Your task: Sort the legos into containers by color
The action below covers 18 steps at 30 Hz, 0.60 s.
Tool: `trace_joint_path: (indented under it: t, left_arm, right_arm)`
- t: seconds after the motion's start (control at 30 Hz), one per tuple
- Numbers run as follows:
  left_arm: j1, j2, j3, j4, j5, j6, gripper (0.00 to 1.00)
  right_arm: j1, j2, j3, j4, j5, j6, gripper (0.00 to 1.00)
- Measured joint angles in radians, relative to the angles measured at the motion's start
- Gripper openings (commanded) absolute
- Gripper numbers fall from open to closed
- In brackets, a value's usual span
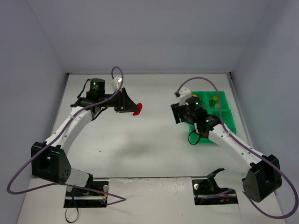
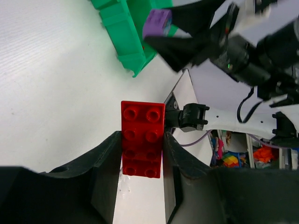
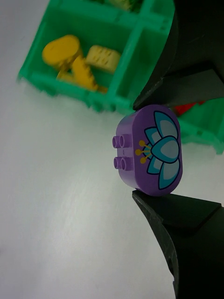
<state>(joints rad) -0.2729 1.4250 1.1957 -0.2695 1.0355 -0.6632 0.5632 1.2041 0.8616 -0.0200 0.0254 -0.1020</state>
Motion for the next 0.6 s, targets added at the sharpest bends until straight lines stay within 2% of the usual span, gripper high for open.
trace_joint_path:
  t: [0.17,0.3,0.43,0.53,0.6]
  left_arm:
    - [0.000,-0.074,-0.023,-0.045,-0.052,0.036,0.00]
    - [-0.003,-0.119,-0.039,-0.080,-0.097,0.063,0.00]
    - [-0.010,-0.146,-0.048,-0.106,-0.132,0.083,0.00]
    - [-0.017,-0.158,-0.049,-0.117,-0.150,0.089,0.00]
    - [-0.021,-0.164,-0.050,-0.122,-0.158,0.094,0.00]
  right_arm:
    - [-0.306,-0.008,0.000,-0.060,0.057,0.172,0.00]
    - [-0.536,-0.008,0.000,-0.109,0.083,0.287,0.05]
    - [-0.657,0.000,0.000,-0.131,0.099,0.369,0.09]
    - [-0.703,0.041,0.005,-0.136,0.100,0.413,0.27]
    - [-0.718,0.080,0.010,-0.136,0.100,0.435,0.48]
